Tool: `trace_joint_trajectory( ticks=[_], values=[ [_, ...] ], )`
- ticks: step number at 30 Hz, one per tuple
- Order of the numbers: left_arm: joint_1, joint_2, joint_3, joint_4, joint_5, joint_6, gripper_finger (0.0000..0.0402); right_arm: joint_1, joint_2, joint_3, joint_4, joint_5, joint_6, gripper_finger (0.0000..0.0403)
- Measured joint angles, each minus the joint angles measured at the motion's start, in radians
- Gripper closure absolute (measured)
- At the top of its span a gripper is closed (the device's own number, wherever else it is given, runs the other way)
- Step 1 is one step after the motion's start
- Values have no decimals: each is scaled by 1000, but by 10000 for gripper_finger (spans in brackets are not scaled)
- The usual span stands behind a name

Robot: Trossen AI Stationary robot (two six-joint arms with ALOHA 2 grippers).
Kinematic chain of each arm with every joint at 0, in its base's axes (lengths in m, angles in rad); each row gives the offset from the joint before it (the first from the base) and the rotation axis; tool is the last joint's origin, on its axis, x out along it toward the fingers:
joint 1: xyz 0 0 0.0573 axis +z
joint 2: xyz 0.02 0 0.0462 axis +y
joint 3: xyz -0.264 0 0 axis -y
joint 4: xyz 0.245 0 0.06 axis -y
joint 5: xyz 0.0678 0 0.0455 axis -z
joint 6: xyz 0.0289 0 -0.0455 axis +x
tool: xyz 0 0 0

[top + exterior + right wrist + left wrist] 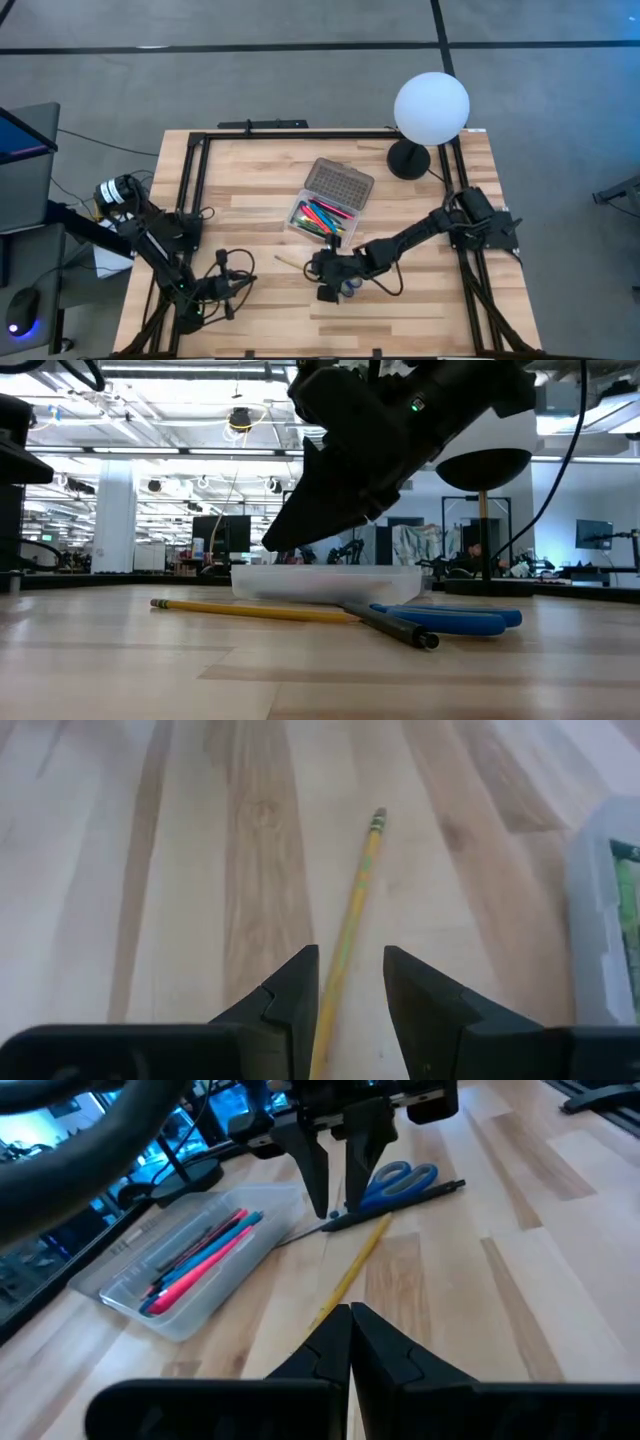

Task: Pick & place school supplies into a supply box
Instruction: Put the orange pencil into the gray supply box

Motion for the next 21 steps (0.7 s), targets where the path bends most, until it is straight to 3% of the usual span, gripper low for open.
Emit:
trace_joint_trajectory(
  ticks=[14, 21],
  values=[
    [-5, 0, 1, 86, 10, -24, 401, 5, 0, 0, -66, -34, 29, 296],
    [-6, 0, 1, 99, 28, -18, 401, 0, 72, 10, -24, -40, 30, 296]
  ],
)
